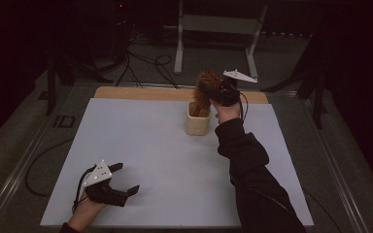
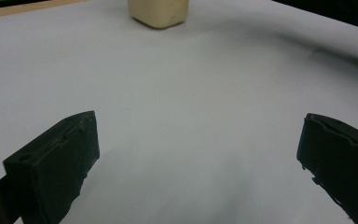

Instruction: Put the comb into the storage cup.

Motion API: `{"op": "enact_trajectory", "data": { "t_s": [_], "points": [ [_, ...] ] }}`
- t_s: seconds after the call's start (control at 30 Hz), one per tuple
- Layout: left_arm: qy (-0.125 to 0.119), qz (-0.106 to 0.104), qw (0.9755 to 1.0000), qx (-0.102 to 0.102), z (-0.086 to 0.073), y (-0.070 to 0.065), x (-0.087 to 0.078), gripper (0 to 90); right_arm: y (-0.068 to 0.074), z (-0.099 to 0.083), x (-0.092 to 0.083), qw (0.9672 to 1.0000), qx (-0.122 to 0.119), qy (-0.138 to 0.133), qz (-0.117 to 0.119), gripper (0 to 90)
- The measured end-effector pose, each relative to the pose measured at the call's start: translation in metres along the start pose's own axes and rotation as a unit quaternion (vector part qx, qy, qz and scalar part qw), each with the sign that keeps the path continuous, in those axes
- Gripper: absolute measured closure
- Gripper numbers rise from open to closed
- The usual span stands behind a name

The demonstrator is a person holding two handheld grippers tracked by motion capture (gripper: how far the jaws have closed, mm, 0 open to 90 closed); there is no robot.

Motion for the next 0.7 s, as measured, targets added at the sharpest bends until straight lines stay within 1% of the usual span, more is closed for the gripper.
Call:
{"op": "enact_trajectory", "data": {
  "t_s": [0.13, 0.47, 0.53, 0.7],
  "points": [
    [0.000, 0.001, 1.0000, 0.000, 0.000, 0.000, 0.000, 0.0, -0.001, -0.004, 0.001, 1.0000, 0.000, 0.004, 0.001, 50.8],
    [0.000, 0.000, 1.0000, 0.001, 0.000, 0.001, -0.001, 0.0, -0.005, -0.015, 0.005, 0.9998, 0.013, 0.014, 0.010, 50.6],
    [0.000, 0.001, 1.0000, 0.000, 0.000, 0.001, -0.001, 0.0, -0.006, -0.016, 0.005, 0.9997, 0.019, 0.012, 0.010, 50.6],
    [0.000, -0.001, 1.0000, 0.000, 0.000, 0.001, -0.001, 0.0, -0.009, -0.017, 0.005, 0.9995, 0.023, 0.014, 0.013, 49.9]
  ]
}}
Point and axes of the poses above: each handheld gripper's, and its own axes: x roughly forward along the jaws, z roughly out of its top, y roughly to its left, the point moved 3 cm from there along x, roughly forward along the jaws, and after that the axes turned 11 degrees about -z, right-handed, at the moved point
